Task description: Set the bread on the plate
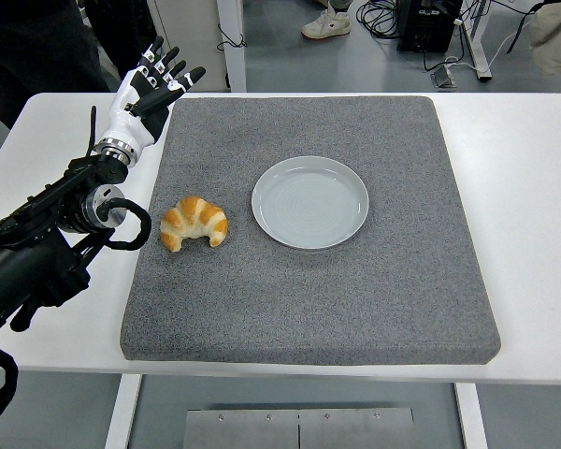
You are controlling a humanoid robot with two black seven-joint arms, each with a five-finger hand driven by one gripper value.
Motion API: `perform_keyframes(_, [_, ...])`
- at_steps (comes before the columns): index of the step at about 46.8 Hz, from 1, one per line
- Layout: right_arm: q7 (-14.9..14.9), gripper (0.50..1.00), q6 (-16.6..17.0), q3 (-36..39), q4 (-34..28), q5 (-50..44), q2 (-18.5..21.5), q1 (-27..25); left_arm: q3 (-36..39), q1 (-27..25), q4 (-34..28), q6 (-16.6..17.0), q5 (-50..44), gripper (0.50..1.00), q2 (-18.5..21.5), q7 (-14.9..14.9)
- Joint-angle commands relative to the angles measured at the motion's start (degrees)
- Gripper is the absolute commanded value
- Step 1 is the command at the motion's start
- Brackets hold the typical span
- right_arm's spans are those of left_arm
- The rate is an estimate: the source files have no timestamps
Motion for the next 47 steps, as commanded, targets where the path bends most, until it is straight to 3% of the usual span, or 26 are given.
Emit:
perform_keyframes(1, [0.0, 1.0, 0.0, 0.0, -0.01, 0.0, 0.0, 0.0, 0.0, 0.02, -0.06, 0.09, 0.09, 0.966, 0.0, -0.03])
perform_keyframes(47, [0.0, 1.0, 0.0, 0.0, 0.08, 0.0, 0.0, 0.0, 0.0, -0.42, 0.03, 1.23, -0.62, 0.968, -0.79, 0.05])
